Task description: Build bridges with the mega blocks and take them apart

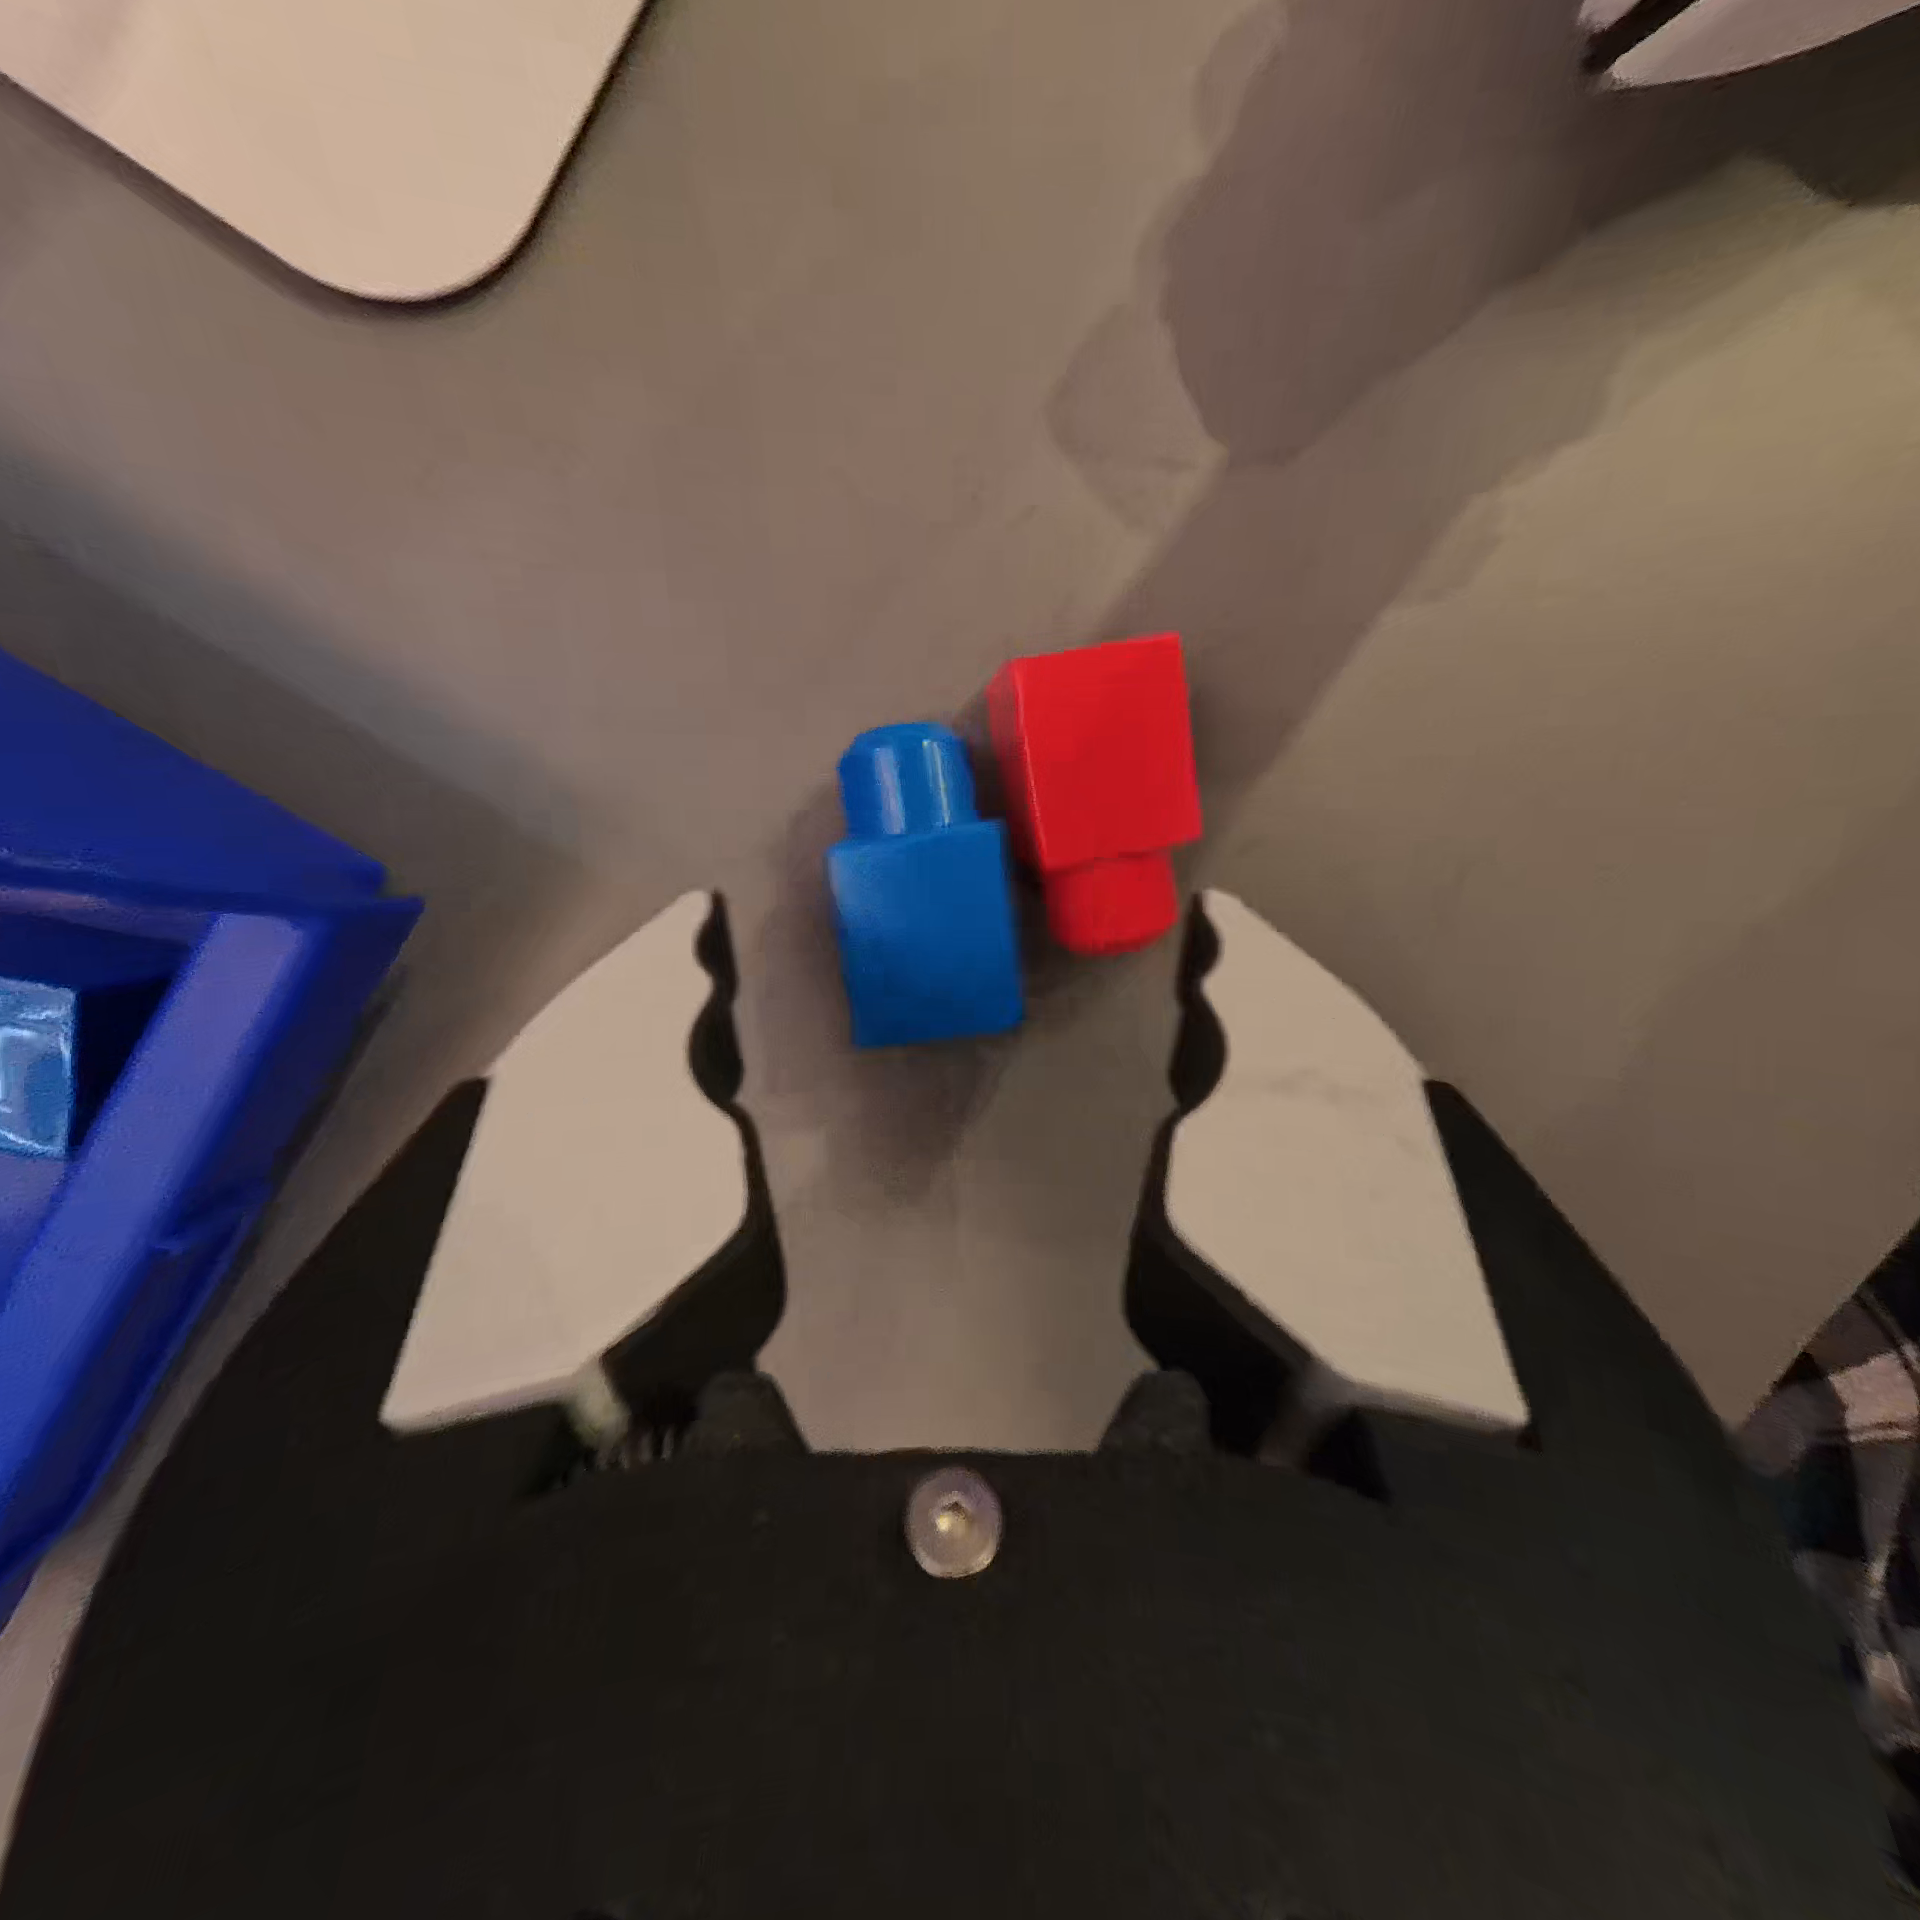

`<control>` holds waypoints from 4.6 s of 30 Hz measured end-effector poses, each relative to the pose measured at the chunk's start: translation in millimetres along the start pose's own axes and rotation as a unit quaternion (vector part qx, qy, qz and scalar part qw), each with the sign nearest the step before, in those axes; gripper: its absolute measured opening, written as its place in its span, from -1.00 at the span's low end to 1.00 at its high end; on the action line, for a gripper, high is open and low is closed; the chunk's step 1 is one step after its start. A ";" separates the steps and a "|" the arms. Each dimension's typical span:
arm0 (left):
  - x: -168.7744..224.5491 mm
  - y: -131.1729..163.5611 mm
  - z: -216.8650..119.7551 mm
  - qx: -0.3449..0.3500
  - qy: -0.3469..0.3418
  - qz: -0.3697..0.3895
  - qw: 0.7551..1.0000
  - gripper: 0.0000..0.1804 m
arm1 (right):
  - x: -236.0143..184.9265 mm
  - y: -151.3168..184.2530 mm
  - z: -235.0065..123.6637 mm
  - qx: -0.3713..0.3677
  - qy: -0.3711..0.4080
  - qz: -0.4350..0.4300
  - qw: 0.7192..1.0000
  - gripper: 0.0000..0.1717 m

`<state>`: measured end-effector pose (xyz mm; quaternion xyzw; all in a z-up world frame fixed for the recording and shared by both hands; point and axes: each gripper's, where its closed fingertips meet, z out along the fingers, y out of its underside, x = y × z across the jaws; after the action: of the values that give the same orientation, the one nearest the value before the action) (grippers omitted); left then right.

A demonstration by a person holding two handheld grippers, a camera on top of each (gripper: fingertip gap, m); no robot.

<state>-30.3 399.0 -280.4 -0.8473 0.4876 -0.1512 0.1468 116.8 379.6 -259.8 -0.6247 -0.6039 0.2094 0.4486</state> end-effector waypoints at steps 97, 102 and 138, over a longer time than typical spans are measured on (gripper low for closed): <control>37.3 -3.2 7.6 0.037 -0.081 0.035 0.995 -0.34 | 42.6 11.3 -21.1 0.021 0.077 0.077 0.994 -1.00; 41.1 10.2 35.5 -0.008 -0.056 0.011 0.998 -0.48 | 39.8 12.5 -19.1 0.012 0.073 0.065 0.995 -1.00; 0.1 8.6 -20.1 0.022 -0.149 0.067 0.986 -0.33 | -15.5 -15.3 30.4 -0.045 -0.132 0.076 0.987 -1.00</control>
<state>-44.9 392.8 -265.6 -0.8223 0.5123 -0.0240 0.2465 80.9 372.3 -267.2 -0.6554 -0.6174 0.2961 0.3188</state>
